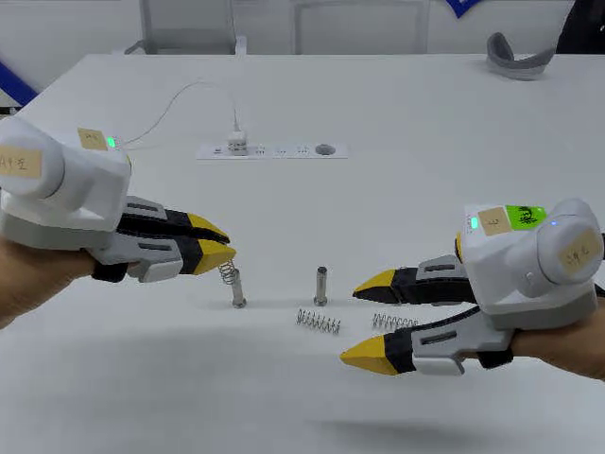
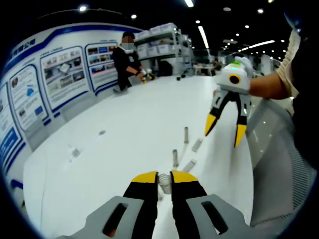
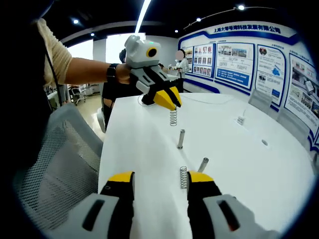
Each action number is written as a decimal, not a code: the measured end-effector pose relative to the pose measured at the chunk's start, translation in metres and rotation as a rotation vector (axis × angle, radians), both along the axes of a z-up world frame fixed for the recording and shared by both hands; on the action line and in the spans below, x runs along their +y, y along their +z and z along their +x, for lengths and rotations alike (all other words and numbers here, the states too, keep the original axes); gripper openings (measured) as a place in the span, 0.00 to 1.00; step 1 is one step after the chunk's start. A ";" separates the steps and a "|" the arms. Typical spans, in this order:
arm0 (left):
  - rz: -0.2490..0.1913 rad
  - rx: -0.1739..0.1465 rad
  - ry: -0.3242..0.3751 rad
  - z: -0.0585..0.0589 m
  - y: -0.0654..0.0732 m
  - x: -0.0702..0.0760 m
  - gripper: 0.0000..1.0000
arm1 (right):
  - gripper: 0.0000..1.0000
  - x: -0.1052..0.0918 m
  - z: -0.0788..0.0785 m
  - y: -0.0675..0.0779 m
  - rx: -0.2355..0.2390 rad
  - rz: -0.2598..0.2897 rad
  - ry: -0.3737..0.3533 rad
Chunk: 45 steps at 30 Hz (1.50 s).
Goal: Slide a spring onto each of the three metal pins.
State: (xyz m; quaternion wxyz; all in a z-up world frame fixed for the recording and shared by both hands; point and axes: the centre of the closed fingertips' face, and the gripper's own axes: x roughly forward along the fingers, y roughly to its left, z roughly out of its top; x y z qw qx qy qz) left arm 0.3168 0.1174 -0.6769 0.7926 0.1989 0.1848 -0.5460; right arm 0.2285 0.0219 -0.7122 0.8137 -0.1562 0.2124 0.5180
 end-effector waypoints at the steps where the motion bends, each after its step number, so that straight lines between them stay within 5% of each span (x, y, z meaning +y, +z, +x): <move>1: 0.006 -0.001 0.001 0.002 -0.001 0.000 0.08 | 0.44 -0.002 0.000 0.001 -0.001 0.001 -0.006; 24: 0.052 0.001 -0.011 0.022 -0.015 -0.005 0.08 | 0.59 -0.062 0.007 0.007 -0.019 0.044 -0.209; 45: 0.079 0.003 -0.025 0.025 -0.020 -0.007 0.08 | 0.62 -0.066 0.007 0.006 -0.016 0.062 -0.245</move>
